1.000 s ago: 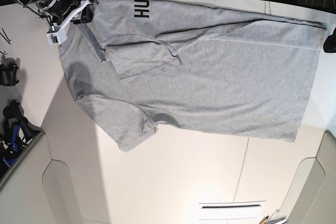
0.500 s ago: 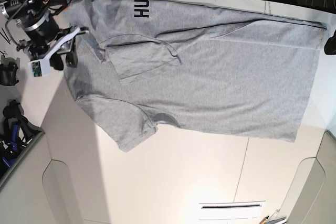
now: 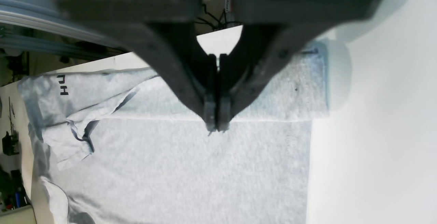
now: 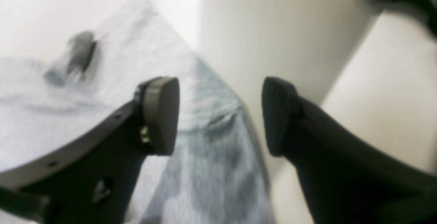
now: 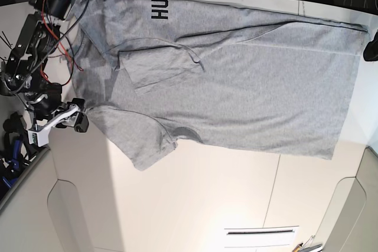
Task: Fold the T-shirt properly
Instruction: 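Move the right gripper to the sleeve and grasp the shirt side there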
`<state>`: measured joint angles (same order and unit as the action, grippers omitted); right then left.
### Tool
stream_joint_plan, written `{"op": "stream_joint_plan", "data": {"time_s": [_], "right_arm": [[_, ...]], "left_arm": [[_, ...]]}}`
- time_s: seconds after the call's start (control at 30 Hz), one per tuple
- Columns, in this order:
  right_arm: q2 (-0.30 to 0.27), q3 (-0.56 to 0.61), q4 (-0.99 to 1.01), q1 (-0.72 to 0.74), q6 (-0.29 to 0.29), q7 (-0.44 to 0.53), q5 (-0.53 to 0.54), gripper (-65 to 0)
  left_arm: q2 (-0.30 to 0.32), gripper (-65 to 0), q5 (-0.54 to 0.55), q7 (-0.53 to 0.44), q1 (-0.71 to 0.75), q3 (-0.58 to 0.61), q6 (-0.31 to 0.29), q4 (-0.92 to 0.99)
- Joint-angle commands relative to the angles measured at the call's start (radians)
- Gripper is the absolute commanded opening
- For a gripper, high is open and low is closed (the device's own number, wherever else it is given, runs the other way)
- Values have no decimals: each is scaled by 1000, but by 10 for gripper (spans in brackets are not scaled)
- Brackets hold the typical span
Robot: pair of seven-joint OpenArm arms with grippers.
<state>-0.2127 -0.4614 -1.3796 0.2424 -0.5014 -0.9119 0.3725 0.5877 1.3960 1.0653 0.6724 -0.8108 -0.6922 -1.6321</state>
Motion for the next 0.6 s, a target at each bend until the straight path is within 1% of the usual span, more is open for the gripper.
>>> {"op": "stream_joint_plan", "data": {"time_s": [0.0,0.13,0.23,0.33,0.4,0.47,0.57], "right_arm": [[-26,-3,49,54,-12,14,14,-275],[-80,-3,315,158,-33,8,13,-275],[-114,-2,440,197,-48,-75,27,-275],[-126,-2,489,193,-72,-164,130,-275],[-119,-1,501,186,-80,-197,195,-275],[-113,8,501,175,-83,-211,249,-276],[-108,29,501,172,-83,-222,256,-277]], "left_arm": [[19,-650,21,-16,6,-10,-6,-12],[19,-650,21,-15,6,-10,-6,-12],[19,-650,21,-18,6,-10,-6,-12],[19,-650,21,-33,5,-10,-6,-12],[19,-650,20,-36,-5,-10,-6,-12],[19,-650,20,-36,-18,-10,-6,-12],[19,-650,9,-37,-42,-10,-6,-12]]}}
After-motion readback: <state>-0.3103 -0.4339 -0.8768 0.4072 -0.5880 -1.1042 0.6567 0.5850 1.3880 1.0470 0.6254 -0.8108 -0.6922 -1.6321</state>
